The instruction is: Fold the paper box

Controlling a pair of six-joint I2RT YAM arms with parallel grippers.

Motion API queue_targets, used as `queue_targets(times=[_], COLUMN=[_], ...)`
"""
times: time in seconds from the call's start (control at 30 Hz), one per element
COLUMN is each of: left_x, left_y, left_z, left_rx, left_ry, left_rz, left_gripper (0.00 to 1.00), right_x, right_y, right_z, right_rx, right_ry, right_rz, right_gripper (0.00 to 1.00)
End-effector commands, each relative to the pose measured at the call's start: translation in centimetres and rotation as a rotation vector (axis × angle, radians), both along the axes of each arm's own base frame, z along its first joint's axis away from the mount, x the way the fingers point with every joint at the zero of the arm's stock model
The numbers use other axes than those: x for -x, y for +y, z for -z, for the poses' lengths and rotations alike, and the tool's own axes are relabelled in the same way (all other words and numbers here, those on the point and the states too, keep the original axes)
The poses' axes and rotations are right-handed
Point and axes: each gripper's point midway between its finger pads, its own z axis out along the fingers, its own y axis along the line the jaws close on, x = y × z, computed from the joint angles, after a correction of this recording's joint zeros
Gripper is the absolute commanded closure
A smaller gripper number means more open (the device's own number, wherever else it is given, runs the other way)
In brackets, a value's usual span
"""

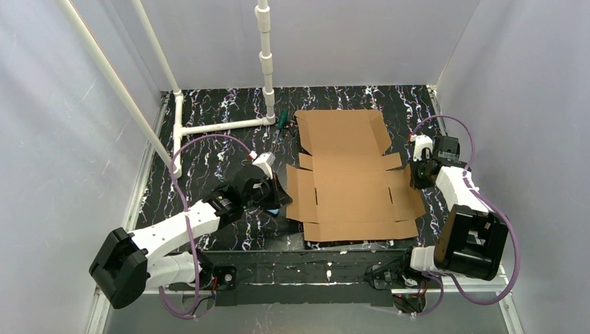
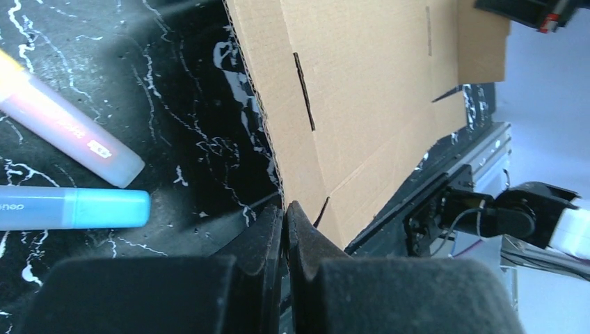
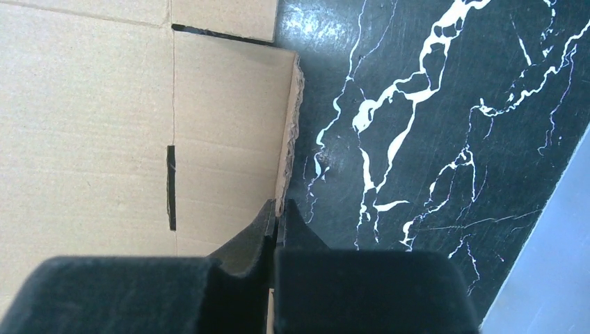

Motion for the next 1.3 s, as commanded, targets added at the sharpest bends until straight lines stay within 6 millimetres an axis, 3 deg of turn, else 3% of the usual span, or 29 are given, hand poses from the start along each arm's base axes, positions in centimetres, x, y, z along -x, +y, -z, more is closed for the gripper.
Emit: queue_targets(times=[0.0,0.27,0.4,0.57,0.7,1.03,1.27], left_x=[1.2,4.4,5.0,5.7,6.7,9.1,10.1], left_y=[-1.0,-1.5,-0.1,1.8,1.7,1.5,-0.7], left_z=[-3.3,-2.9,-2.7,-1.9,-1.3,-0.6,-0.9], left_rx=[0.094,0.198,0.211,0.178,0.182,0.171,0.163], left_ry=[-0.044,0.114,0.117,0.151,0.211,0.312,0.409], left_rz=[0.095,0.130,0.069,-0.010,0.002,0.093,0.231], left_gripper=[1.00,1.00,1.00,1.00,1.00,1.00,1.00], right_x=[-1.7,-1.8,-1.9,-2.8,-4.1,-8.1,-11.3], right_y=[-1.6,-1.7,0.0,3.6,5.2,7.1,7.9], right_z=[-0.9,-0.4,-0.5,-0.7,-1.5,-3.6,-3.8], right_rx=[0.072,0.093,0.046,0.041,0.075,0.196,0.235], right_ry=[-0.036,0.019,0.017,0.020,-0.008,-0.113,-0.125], right_rz=[-0.008,-0.082,-0.176,-0.331,-0.395,-0.478,-0.506], right_gripper=[0.99,0.99,0.99,0.99,0.99,0.99,0.99])
